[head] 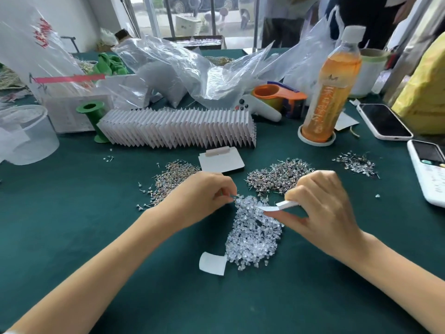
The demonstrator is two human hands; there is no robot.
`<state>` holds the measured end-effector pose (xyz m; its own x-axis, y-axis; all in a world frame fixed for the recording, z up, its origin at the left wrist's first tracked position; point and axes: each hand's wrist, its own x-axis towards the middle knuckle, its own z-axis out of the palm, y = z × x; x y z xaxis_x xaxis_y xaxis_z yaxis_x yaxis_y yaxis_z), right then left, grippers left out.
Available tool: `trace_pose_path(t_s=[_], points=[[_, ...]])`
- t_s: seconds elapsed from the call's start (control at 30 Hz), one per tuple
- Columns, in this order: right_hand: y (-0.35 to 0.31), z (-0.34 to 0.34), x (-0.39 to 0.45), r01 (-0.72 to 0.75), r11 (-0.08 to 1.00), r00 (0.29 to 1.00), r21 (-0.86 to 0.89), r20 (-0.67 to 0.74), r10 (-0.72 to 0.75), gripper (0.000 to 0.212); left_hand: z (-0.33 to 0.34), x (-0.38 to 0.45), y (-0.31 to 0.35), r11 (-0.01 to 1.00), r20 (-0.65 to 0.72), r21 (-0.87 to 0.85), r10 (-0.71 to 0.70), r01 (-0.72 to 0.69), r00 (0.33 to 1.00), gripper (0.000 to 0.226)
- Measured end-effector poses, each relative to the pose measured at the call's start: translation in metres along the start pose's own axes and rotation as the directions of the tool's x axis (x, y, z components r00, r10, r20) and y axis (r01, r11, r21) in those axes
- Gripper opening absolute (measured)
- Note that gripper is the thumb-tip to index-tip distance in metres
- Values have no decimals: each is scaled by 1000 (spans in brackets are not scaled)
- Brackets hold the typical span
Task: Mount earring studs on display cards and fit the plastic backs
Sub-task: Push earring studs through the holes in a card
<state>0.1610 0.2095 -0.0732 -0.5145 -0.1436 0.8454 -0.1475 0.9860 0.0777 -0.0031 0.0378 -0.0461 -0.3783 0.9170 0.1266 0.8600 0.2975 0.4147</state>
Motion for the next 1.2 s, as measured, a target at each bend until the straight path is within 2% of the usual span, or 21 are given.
trace_pose_path(t_s=[0.13,0.5,0.6,0.7,0.8,0.87,1.0,1.2], points=[[1,3,-1,-21,999,1000,27,-13,22,39,1,-2,0,1000,10,14,13,-13,1000,13],[3,6,-3,-49,997,999,58,-9,49,39,8,-4,-1,996,-92,22,94,-92,991,5],[4,6,-5,-48,997,999,59,-10,49,40,10,-7,-3,993,-147,-111,32,-49,989,8],[4,7,-4,-31,998,999,60,-16,32,39,10,-10,-3,932,-179,-362,-91,21,980,13],[3,8,-2,-2,999,1000,54,-5,3,39,7,-11,1,838,-132,-543,-138,45,982,13],[2,9,-2,33,998,999,49,3,-34,38,5,-12,5,784,-81,-620,-119,44,990,14],[-2,9,0,115,993,993,29,3,-115,37,3,-15,15,721,39,-691,-33,50,999,14],[-4,7,1,184,983,982,14,31,-184,32,4,-17,20,732,102,-681,49,34,994,18]])
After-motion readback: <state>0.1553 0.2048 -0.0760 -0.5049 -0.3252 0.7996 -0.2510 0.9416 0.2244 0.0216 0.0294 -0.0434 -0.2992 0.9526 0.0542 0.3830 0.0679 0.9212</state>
